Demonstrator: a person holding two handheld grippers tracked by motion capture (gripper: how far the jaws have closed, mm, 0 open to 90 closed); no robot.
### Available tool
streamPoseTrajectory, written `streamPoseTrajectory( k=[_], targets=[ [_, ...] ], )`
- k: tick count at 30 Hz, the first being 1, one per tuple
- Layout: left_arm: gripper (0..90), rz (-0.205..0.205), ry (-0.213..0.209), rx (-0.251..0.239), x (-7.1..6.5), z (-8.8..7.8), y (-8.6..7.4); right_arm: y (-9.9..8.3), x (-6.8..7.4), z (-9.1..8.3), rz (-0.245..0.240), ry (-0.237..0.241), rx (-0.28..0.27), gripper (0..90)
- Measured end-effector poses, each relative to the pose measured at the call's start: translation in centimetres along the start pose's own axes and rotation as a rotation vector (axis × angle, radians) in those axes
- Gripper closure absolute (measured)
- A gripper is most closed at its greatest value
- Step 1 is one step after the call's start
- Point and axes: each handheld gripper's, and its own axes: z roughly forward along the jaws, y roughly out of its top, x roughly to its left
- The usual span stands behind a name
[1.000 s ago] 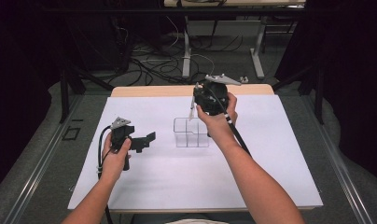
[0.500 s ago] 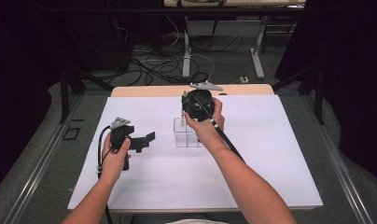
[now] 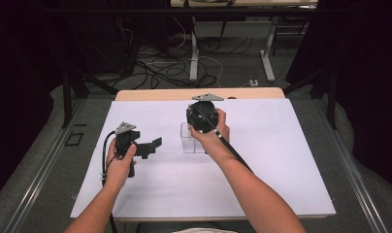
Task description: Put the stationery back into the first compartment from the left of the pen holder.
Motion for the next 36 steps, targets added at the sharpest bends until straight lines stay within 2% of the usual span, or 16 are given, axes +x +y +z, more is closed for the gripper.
streamPoseTrajectory(
  k=[5,13,20,30,36],
  targets=[
    [0.1,0.000,0.002,-0.002,0.0,0.1,0.0,-0.1,-0.2,0.2,0.003,0.000,0.019,78.4],
    [0.1,-0.003,0.000,0.002,0.0,0.0,0.0,-0.1,-1.1,-0.6,0.031,0.038,0.021,60.6],
    [0.1,-0.005,0.002,0.000,0.1,-0.1,0.0,-0.6,-2.7,-1.9,0.020,0.050,0.001,38.9],
    [0.1,0.004,0.008,0.000,0.1,-0.1,0.0,-2.3,-5.6,-3.8,-0.011,0.019,-0.007,18.0],
    [0.1,0.004,0.013,-0.003,0.1,0.0,-0.1,-3.7,-6.9,-4.7,-0.046,-0.010,0.003,13.3]
  ],
)
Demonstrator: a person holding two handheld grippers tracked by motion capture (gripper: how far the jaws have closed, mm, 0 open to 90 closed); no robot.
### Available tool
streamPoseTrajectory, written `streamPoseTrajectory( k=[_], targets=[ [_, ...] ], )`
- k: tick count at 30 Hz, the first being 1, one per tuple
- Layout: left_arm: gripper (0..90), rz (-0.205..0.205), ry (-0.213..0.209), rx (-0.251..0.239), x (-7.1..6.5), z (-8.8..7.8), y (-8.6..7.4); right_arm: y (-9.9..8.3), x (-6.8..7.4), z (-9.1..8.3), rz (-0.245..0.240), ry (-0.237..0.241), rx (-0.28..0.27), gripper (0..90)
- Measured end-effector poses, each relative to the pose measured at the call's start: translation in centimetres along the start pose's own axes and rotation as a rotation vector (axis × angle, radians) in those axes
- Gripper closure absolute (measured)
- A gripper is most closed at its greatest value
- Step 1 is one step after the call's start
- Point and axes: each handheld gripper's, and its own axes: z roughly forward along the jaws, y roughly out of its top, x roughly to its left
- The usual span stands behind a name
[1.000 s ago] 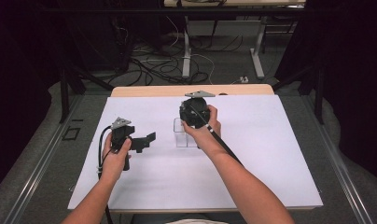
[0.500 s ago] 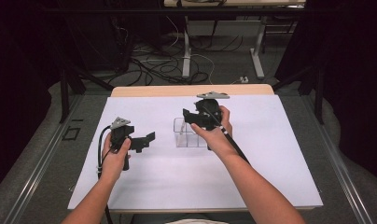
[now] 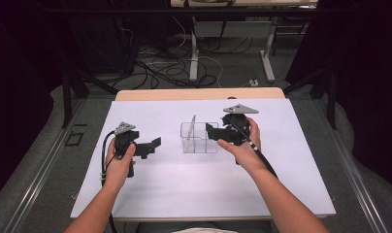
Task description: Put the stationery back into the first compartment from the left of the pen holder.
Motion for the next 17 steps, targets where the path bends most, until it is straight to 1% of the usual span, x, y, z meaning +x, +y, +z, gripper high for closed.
streamPoseTrajectory(
  k=[3,8,15,17],
  targets=[
    [0.1,0.002,-0.001,0.000,0.0,0.0,0.0,-0.9,-0.7,-0.4,0.000,-0.011,0.008,7.6],
    [0.1,-0.001,0.002,0.001,0.0,0.0,0.0,-2.5,-2.0,-0.9,-0.018,-0.060,0.015,0.0],
    [0.1,-0.002,0.003,-0.001,0.1,0.0,0.0,-4.3,-3.6,-1.5,-0.002,-0.119,0.048,0.0],
    [0.1,-0.004,0.004,-0.002,0.1,0.0,0.0,-4.8,-4.0,-1.6,0.006,-0.125,0.053,0.0]
  ],
)
